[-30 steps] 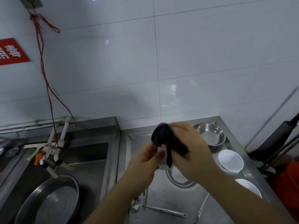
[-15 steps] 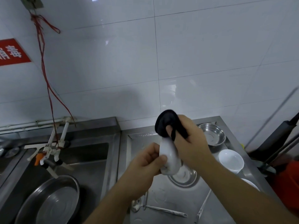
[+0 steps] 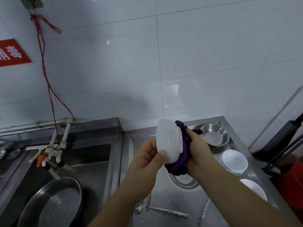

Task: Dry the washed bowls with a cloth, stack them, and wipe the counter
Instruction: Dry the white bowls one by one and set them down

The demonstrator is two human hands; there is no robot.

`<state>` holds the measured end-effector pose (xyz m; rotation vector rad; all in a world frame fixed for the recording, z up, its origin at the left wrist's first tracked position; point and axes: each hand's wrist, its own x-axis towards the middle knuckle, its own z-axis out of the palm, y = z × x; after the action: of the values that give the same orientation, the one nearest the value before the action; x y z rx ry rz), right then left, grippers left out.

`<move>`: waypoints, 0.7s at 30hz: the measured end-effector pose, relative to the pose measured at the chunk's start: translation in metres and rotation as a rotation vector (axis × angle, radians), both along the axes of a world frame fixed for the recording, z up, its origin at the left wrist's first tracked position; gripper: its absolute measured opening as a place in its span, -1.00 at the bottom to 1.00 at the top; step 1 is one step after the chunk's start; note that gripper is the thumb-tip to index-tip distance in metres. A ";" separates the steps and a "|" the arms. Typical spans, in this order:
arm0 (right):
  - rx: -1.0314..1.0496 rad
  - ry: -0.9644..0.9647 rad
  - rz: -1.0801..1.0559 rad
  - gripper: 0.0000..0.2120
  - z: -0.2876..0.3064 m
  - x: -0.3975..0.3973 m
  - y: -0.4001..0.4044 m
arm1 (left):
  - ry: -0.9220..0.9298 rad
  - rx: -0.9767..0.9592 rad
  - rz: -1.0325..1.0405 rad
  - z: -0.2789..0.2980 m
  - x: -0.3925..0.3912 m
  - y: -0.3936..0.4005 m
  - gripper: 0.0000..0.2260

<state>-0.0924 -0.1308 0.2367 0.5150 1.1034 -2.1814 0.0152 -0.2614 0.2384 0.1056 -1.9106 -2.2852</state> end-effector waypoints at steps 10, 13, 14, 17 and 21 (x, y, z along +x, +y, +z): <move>0.045 0.000 -0.008 -0.63 0.008 -0.001 0.001 | -0.101 0.142 0.059 0.018 -0.008 0.000 -0.69; 0.130 0.119 -0.077 -0.83 0.008 -0.004 0.006 | -0.210 0.316 0.079 0.031 -0.011 -0.009 -0.74; 0.140 0.129 -0.087 -0.85 0.008 -0.004 0.006 | -0.209 0.337 0.071 0.031 -0.011 -0.011 -0.76; 0.104 0.033 -0.061 -0.76 0.007 0.000 0.003 | -0.111 0.344 0.019 0.026 -0.008 -0.006 -0.72; 0.017 -0.084 0.016 -0.61 0.004 0.008 -0.002 | -0.025 0.097 0.041 0.015 -0.002 0.010 -0.70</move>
<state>-0.0843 -0.1331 0.2410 0.5982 1.0786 -2.1187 0.0134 -0.2511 0.2531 0.1848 -1.7911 -2.3603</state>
